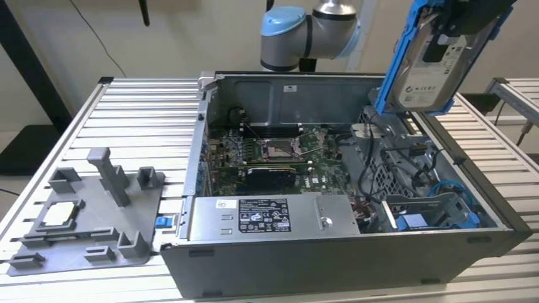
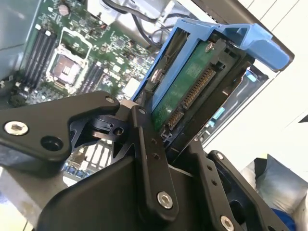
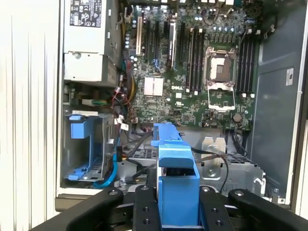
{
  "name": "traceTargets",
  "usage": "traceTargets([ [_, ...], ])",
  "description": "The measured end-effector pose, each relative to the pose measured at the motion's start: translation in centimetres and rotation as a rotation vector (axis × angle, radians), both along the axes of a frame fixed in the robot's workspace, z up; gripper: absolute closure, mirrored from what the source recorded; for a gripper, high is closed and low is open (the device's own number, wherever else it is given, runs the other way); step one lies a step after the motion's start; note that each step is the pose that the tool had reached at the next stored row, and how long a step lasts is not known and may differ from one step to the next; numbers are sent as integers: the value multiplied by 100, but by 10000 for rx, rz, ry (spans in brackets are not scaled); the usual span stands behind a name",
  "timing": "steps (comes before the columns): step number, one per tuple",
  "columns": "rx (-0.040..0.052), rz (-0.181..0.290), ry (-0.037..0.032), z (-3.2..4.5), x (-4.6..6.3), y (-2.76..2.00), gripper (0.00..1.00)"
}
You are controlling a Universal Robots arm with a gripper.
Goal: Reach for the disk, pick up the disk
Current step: 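Pick up the disk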
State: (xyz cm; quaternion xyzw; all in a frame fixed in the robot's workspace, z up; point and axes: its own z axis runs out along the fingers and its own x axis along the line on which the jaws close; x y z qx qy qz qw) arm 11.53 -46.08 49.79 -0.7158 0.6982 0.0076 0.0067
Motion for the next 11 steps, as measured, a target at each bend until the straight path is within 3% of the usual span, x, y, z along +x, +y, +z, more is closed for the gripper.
traceTargets([
  [11, 0, -6, 0, -10, 0, -421, 100],
])
